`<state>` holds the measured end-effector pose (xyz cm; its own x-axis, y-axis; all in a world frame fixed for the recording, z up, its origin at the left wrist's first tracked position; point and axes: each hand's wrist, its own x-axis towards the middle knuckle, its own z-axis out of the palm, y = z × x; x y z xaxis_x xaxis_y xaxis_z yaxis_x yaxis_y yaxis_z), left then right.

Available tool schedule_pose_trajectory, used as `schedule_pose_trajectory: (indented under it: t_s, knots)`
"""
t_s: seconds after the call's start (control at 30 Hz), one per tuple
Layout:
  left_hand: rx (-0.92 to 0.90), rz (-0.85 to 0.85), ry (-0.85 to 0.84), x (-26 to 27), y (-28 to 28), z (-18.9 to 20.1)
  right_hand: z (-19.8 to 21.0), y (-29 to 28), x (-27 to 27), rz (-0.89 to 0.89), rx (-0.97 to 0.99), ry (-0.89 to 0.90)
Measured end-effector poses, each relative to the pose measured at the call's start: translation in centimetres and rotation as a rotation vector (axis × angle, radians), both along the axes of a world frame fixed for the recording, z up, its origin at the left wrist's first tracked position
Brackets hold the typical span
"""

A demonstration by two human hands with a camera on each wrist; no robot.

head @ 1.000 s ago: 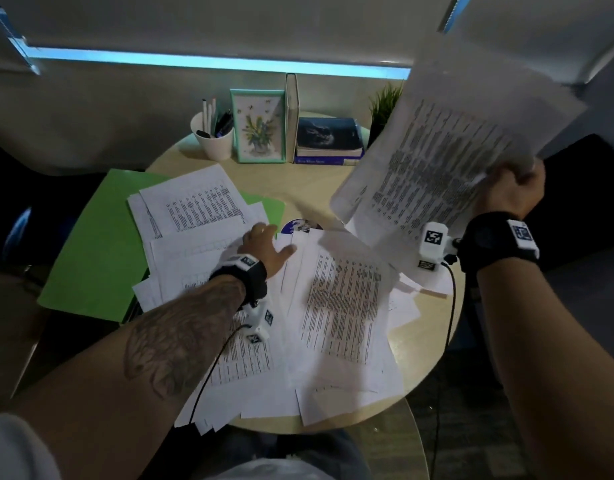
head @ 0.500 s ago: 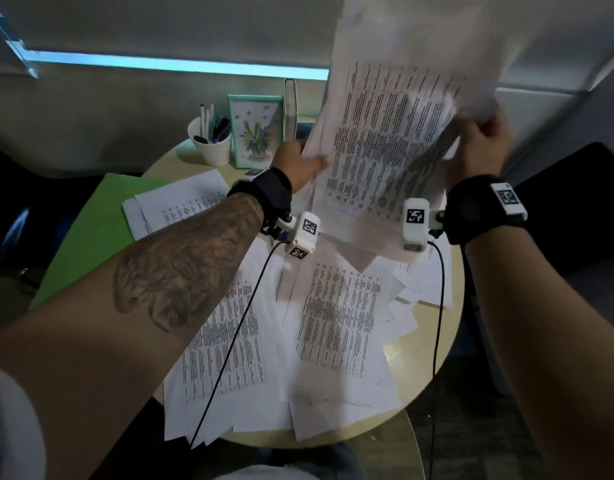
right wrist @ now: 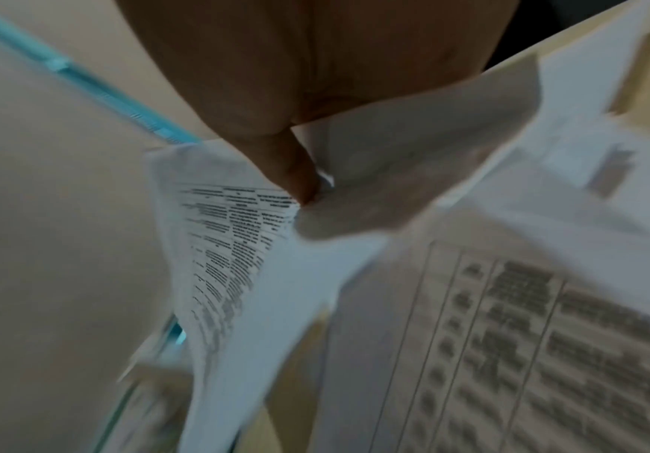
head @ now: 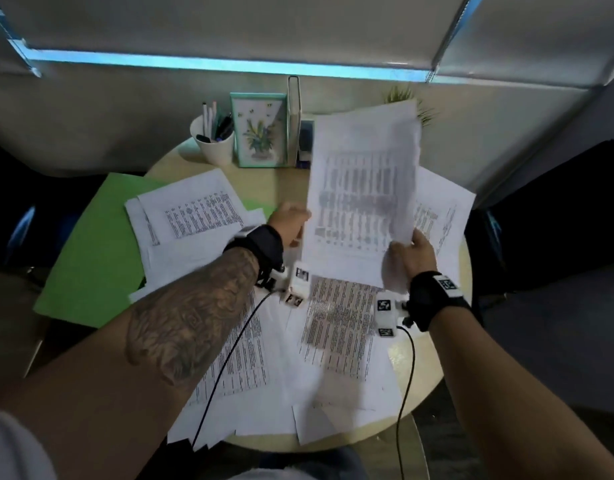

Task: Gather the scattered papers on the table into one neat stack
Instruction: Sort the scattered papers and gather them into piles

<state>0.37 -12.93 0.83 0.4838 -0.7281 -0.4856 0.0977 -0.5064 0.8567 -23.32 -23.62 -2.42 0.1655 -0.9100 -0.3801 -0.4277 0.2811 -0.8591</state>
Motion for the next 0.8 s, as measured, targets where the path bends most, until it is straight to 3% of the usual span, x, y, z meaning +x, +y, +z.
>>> schedule_pose_trajectory:
  t_s: [0.13,0.27,0.4,0.5,0.6,0.8]
  knots:
    - [0.372,-0.346,-0.455,1.1,4.2,-4.4,-1.4,-2.5,-3.2,-0.13,0.033,0.103]
    - [0.646,-0.569,-0.67,2.5,9.4,-7.9,-0.3,-6.0,-5.1,-0.131,0.042,0.266]
    - [0.593,-0.625,-0.762,2.6,12.5,-9.4,-0.3,-8.2,-5.4,-0.123,0.052,0.367]
    - [0.59,-0.643,-0.84,2.2,13.8,-9.8,0.2,-6.7,-5.2,-0.135,-0.027,0.488]
    - [0.623,-0.603,-0.948,1.6,14.8,-9.8,-0.8,-3.2,-4.8,-0.097,-0.137,0.483]
    - [0.676,-0.525,-0.923,0.0,14.8,-10.1,-4.6,6.5,-3.9,-0.028,0.121,0.428]
